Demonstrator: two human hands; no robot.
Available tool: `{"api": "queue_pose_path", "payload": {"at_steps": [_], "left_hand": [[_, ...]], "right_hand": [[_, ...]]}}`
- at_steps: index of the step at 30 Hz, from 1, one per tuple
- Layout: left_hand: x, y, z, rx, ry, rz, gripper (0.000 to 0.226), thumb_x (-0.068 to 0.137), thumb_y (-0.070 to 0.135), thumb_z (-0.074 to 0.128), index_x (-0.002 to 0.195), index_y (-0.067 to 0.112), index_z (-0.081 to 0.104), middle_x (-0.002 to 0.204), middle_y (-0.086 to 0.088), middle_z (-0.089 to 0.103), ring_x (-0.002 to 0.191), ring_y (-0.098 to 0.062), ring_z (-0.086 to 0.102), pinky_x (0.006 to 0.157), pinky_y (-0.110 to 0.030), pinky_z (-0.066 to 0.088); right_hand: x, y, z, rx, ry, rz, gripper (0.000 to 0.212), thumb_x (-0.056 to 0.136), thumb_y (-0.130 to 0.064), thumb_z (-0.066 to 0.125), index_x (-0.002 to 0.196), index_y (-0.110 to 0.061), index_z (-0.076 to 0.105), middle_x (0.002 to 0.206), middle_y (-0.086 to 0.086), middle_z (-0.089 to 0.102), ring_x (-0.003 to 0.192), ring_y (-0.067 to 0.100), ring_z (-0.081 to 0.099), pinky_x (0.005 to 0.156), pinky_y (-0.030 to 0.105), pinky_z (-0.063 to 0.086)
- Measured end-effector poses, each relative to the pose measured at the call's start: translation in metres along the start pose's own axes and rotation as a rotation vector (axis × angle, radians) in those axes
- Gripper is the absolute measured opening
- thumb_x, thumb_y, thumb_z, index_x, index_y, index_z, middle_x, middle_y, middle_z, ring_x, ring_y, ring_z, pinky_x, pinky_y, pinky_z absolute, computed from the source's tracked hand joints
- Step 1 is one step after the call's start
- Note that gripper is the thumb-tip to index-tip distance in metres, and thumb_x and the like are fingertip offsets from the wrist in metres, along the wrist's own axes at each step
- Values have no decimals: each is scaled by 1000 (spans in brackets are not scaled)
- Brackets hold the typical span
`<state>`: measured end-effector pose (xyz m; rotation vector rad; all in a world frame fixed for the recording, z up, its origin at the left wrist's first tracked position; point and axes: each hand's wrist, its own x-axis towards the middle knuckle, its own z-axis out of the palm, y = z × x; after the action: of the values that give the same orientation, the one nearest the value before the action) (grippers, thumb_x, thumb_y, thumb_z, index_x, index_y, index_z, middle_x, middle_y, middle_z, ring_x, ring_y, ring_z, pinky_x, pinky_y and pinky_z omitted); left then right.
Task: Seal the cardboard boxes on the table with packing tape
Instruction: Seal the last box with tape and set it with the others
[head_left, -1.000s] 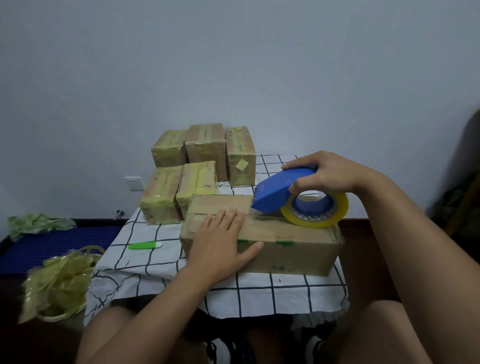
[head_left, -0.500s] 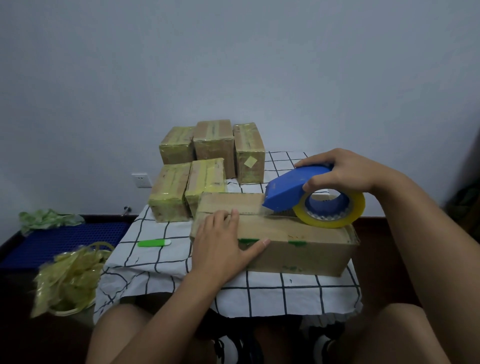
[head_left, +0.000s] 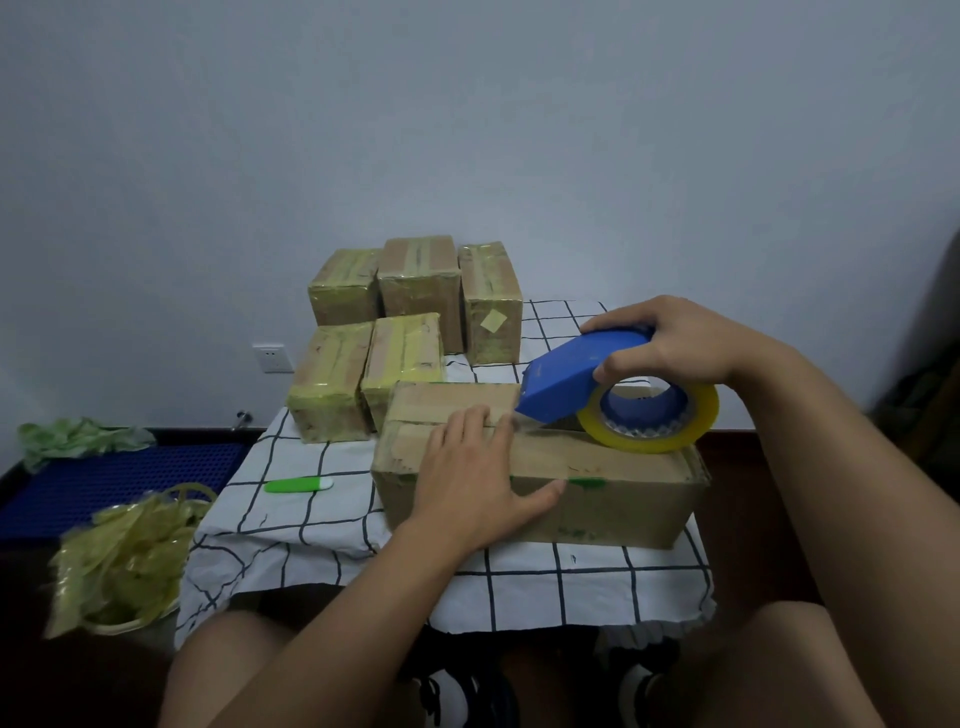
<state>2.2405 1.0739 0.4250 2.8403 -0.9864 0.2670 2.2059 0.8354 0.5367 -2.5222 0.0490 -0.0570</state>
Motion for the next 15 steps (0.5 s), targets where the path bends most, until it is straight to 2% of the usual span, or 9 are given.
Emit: {"api": "queue_pose_path", "payload": {"at_steps": [2, 4, 10, 15], "left_hand": [[3, 5, 1, -23, -20, 35, 104, 78, 86, 32, 154, 16, 21, 162, -6, 14, 149, -20, 10, 122, -38, 9], [4, 10, 3, -39, -46, 37, 110, 77, 88, 32, 156, 13, 13, 164, -7, 6, 151, -20, 4, 121, -35, 4], [12, 16, 4, -80, -34, 83, 113, 74, 91, 31, 156, 15, 13, 165, -4, 3, 151, -19, -1, 123, -36, 5], [17, 14, 7, -90, -70, 81, 113, 71, 92, 35, 156, 22, 8, 164, 1, 10, 150, -18, 13, 120, -36, 21]], "right_hand": [[2, 0, 0, -22, -1, -4, 42, 83, -32, 75, 123, -38, 64, 115, -14, 60, 97, 1, 56, 79, 19, 40], [3, 1, -1, -28, 0, -2, 43, 83, -31, 75, 124, -37, 64, 115, -13, 60, 96, 1, 56, 78, 15, 39], [7, 1, 0, -61, -13, -17, 46, 83, -36, 75, 128, -36, 63, 116, -12, 59, 93, 0, 56, 75, 14, 38], [9, 4, -2, -67, -22, -18, 46, 83, -38, 74, 128, -35, 64, 115, -12, 60, 94, 1, 57, 75, 14, 39]]}}
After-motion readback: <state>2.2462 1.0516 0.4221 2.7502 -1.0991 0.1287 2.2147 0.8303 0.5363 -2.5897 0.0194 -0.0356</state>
